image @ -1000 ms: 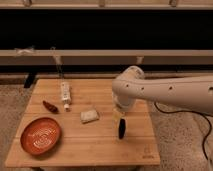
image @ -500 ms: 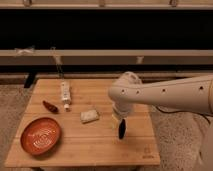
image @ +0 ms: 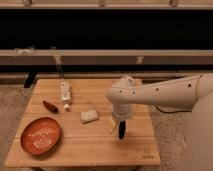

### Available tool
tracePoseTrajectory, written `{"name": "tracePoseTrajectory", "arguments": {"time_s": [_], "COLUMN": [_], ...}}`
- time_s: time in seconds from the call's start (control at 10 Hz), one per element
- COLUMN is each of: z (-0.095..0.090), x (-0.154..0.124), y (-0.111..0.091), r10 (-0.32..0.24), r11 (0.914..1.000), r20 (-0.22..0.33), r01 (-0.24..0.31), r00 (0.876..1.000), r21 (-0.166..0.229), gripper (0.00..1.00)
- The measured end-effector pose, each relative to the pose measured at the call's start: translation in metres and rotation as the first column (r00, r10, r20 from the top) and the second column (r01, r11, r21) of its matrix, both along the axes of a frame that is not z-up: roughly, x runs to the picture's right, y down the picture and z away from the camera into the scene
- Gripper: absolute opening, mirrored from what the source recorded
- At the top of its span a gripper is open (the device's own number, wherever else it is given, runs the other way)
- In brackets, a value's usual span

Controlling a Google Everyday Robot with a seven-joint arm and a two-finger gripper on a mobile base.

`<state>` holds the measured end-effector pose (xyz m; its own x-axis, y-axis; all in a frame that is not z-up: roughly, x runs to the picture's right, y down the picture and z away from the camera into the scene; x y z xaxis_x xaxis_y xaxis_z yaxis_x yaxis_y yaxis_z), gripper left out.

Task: Knock the eraser over

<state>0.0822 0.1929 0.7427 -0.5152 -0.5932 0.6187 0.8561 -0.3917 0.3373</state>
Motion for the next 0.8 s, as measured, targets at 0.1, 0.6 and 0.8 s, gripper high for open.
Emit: {"name": "tracePoseTrajectory", "arguments": {"time_s": [0.1, 0.6, 0.8], "z": [-0.001, -0.012, -0.016], "x": [0.003, -0.037, -0.059], "y": [0.003, 0.013, 0.014], "r10": [0.019, 0.044, 0.03], "r11": [0.9998, 0.9988, 0.9992], "r20": [-0.006, 0.091, 0.149], "r01": [-0.019, -0.042, -0.026], "r00": [1.0, 0.995, 0.988], "r21": [-0.008, -0.026, -0.032], "gripper": [0.8, 0.8, 0.8]}}
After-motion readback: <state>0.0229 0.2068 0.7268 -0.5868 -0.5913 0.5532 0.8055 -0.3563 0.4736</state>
